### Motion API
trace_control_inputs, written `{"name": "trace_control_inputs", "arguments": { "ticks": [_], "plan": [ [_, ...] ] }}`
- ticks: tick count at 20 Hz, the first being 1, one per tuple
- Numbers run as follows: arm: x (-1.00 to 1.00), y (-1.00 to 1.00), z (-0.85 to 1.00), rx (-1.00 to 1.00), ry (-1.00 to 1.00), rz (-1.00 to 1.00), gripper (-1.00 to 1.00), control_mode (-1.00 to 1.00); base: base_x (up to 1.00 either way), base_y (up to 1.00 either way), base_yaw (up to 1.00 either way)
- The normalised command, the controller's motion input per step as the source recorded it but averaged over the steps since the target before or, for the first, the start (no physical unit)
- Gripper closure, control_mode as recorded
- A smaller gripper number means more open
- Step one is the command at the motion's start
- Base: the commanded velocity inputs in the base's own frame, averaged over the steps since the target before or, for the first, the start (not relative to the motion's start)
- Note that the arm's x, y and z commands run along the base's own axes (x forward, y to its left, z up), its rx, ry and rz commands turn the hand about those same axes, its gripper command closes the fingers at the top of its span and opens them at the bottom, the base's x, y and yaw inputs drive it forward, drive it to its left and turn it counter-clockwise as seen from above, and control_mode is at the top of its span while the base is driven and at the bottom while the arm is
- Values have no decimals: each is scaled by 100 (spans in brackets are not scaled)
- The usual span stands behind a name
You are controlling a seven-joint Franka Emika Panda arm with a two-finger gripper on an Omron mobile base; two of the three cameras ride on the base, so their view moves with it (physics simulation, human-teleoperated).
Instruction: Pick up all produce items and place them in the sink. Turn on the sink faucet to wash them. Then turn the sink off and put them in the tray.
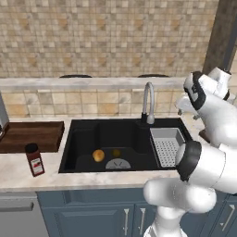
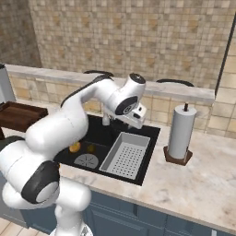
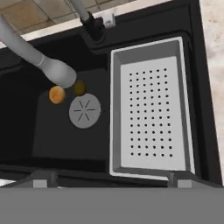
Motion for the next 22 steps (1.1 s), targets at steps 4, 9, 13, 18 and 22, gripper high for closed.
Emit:
{"name": "trace_control_inputs", "arguments": {
  "ticks": [4,9,13,18,22],
  "plan": [
    [-96,76,49,-15,4,0,-100,-100,0,0,0],
    [-74,91,35,-12,6,0,-100,-100,0,0,0],
    [-28,100,24,-5,10,0,-100,-100,0,0,0],
    [4,99,15,-1,15,0,-100,-100,0,0,0],
    [25,91,1,-1,12,0,-100,-100,0,0,0]
  ]
}}
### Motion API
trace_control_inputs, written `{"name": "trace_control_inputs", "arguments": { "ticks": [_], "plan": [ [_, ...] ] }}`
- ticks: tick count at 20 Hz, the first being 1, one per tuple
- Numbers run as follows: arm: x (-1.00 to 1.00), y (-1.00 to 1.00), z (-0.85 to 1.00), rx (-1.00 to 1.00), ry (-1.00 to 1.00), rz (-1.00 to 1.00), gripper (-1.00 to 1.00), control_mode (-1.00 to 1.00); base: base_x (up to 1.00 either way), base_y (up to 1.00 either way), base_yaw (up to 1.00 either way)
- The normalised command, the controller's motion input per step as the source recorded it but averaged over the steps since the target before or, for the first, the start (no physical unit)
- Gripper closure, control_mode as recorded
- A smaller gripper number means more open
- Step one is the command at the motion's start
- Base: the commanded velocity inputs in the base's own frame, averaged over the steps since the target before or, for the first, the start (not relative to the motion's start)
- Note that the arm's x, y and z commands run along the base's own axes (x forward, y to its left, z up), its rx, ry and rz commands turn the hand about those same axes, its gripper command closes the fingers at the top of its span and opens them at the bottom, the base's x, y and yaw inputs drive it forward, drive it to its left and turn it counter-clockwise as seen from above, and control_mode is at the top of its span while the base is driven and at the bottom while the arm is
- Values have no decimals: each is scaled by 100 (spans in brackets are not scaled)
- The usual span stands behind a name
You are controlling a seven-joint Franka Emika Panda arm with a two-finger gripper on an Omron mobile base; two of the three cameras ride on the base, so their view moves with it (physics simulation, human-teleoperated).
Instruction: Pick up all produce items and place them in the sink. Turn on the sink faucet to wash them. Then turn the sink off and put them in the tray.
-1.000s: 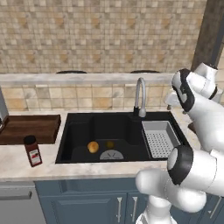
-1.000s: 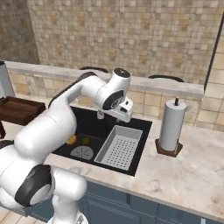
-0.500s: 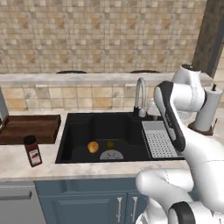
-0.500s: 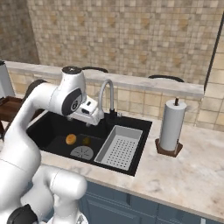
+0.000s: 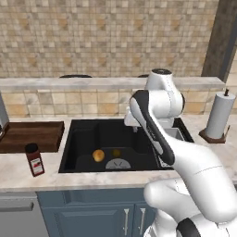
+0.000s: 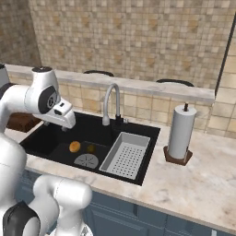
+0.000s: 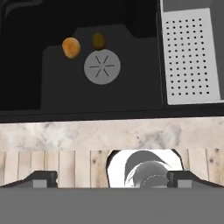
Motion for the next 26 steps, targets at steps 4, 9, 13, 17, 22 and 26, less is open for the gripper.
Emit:
{"name": "trace_control_inputs", "arguments": {
  "ticks": [4,9,13,17,22,26],
  "plan": [
    [61,62,-9,0,5,0,-100,-100,0,0,0],
    [73,34,-28,0,4,0,-100,-100,0,0,0],
    [60,18,-47,0,5,0,-100,-100,0,0,0],
    [51,6,-63,0,8,0,-100,-100,0,0,0],
    [50,7,-54,0,11,0,-100,-100,0,0,0],
    [26,14,-49,0,12,0,-100,-100,0,0,0]
  ]
}}
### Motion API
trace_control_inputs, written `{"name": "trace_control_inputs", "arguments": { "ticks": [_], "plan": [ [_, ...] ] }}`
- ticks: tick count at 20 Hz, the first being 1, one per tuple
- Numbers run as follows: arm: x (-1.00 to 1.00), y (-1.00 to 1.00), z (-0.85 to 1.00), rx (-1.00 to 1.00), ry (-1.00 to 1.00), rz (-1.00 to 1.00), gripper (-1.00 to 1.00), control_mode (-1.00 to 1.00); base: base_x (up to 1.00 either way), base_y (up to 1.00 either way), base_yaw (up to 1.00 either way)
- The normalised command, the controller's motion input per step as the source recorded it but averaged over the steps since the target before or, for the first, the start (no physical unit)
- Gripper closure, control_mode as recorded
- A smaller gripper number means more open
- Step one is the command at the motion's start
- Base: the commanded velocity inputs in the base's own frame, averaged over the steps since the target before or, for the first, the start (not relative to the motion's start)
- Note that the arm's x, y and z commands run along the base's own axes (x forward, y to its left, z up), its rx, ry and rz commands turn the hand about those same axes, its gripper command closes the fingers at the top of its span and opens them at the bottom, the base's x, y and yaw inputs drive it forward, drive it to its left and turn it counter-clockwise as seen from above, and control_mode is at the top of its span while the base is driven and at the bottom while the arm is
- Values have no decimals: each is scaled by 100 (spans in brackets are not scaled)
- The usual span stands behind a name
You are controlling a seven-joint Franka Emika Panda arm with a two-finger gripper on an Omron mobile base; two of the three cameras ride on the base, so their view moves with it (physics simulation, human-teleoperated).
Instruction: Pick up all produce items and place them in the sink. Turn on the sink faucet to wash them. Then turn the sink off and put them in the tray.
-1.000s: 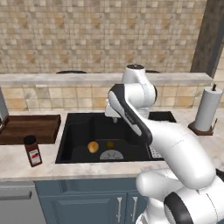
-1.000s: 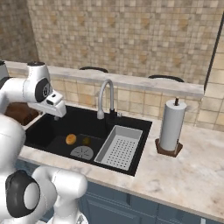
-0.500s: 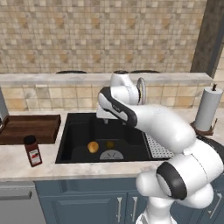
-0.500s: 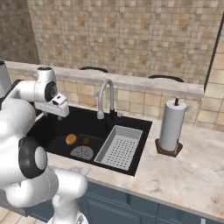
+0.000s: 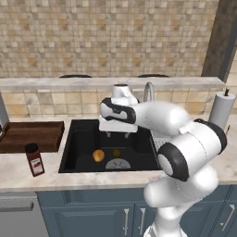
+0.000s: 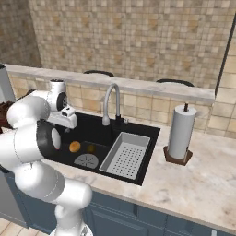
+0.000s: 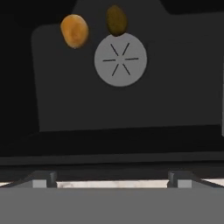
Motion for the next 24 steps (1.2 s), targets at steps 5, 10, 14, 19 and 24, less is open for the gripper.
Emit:
{"name": "trace_control_inputs", "arguments": {
  "ticks": [5,10,14,19,24],
  "plan": [
    [8,27,-58,-1,13,0,-100,-100,0,0,0],
    [18,17,-47,-1,7,0,-100,-100,0,0,0],
    [27,4,-42,-3,2,0,-100,-100,0,0,0],
    [29,0,-43,-2,4,0,-100,-100,0,0,0],
    [24,1,-41,0,5,0,-100,-100,0,0,0]
  ]
}}
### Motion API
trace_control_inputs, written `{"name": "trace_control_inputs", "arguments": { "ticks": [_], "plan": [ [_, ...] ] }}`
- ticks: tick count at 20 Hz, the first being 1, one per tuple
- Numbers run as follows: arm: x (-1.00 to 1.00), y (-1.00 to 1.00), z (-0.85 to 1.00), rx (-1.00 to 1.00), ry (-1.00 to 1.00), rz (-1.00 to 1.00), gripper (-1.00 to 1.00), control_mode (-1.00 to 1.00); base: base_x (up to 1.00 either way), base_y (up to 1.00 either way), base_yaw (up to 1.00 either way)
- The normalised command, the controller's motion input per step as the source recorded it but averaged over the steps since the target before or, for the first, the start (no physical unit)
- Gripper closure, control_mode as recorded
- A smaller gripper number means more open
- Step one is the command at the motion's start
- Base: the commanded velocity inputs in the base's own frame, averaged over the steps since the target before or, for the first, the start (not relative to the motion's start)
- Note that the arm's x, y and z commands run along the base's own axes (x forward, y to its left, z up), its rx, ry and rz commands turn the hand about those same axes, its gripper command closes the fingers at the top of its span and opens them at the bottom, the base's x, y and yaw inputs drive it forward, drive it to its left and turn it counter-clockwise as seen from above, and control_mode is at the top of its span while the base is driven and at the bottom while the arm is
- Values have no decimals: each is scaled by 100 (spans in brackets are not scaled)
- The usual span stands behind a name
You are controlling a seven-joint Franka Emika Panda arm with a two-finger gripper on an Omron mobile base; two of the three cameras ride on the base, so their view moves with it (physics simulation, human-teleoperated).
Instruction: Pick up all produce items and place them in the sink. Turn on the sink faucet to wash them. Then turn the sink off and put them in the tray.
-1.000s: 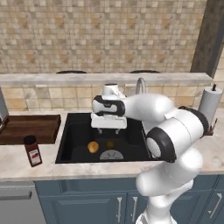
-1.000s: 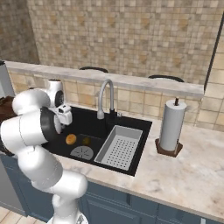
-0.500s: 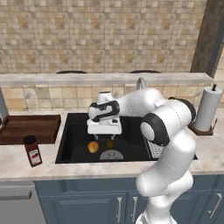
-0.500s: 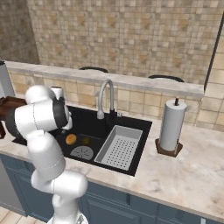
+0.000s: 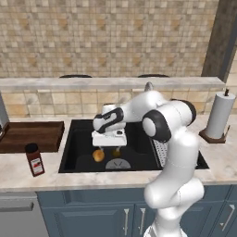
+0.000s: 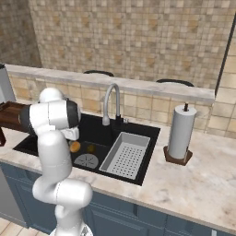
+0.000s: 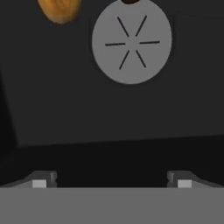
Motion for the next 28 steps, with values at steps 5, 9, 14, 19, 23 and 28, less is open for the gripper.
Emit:
{"name": "trace_control_inputs", "arguments": {
  "ticks": [5,9,14,19,23,28],
  "plan": [
    [28,9,-34,0,2,0,-100,-100,0,0,0],
    [22,7,-31,0,0,0,-100,-100,0,0,0],
    [19,6,-28,0,0,0,-100,-100,0,0,0],
    [20,3,-27,0,0,0,-100,-100,0,0,0],
    [9,1,-17,0,-5,0,-100,-100,0,0,0],
    [4,1,-14,0,-11,0,-100,-100,0,0,0]
  ]
}}
